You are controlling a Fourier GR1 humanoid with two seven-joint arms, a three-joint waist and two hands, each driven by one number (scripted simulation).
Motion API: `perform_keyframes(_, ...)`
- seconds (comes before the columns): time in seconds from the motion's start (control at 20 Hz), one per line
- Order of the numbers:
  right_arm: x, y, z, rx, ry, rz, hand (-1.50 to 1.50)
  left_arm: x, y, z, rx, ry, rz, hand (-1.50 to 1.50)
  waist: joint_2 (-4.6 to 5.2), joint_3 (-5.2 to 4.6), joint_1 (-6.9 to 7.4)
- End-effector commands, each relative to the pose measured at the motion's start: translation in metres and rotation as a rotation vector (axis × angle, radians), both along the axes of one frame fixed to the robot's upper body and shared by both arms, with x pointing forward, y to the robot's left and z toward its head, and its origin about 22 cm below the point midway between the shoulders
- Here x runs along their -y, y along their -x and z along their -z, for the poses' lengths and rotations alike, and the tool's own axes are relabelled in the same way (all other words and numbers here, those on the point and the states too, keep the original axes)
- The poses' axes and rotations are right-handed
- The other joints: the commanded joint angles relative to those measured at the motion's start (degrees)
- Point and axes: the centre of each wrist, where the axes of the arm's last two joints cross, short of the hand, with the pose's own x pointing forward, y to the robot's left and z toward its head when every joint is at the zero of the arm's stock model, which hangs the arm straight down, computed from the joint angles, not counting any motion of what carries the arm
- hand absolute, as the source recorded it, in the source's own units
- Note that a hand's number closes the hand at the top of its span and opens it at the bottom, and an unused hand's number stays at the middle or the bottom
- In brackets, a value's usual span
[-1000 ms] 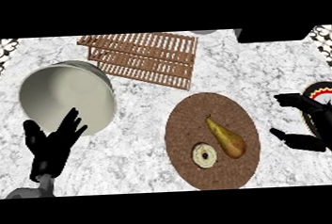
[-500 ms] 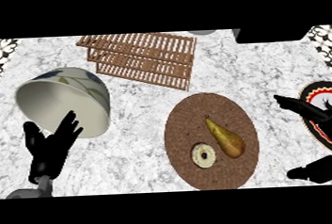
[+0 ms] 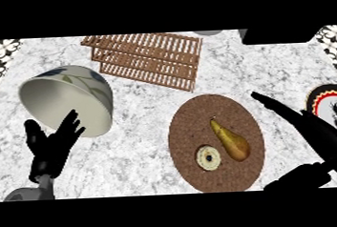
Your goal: Pick the cupcake from the placemat and place it in the tiered shelf
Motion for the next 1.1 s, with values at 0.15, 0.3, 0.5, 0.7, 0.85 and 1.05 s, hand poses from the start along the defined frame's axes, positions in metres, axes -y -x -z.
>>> perform_keyframes(0.15,-0.078,-0.009,-0.001,0.000,0.168,0.084,-1.50,0.017,-0.021,-0.006,-0.015,0.008,0.009,0.00,0.28,-0.06,0.42)
perform_keyframes(0.3,-0.086,0.000,-0.006,-0.078,0.201,0.100,-1.50,-0.012,0.003,0.016,0.003,0.004,-0.010,0.00,0.16,-0.05,0.05)
perform_keyframes(0.5,-0.111,0.003,0.008,-0.115,0.285,0.072,-1.50,0.000,0.004,0.001,-0.023,-0.001,0.003,0.00,0.10,0.00,0.24)
perform_keyframes(0.7,-0.124,0.005,0.032,-0.117,0.329,0.047,-1.50,0.009,-0.002,0.005,-0.015,-0.014,-0.004,0.00,0.18,0.00,-0.02)
perform_keyframes(0.85,-0.107,-0.002,0.035,-0.145,0.370,0.084,-1.50,0.003,-0.008,0.004,-0.026,0.004,-0.004,0.00,0.19,0.01,-0.15)
perform_keyframes(1.05,-0.116,-0.002,0.050,-0.141,0.411,0.128,-1.50,-0.010,-0.009,0.007,-0.014,0.005,-0.001,0.00,0.22,0.00,-0.13)
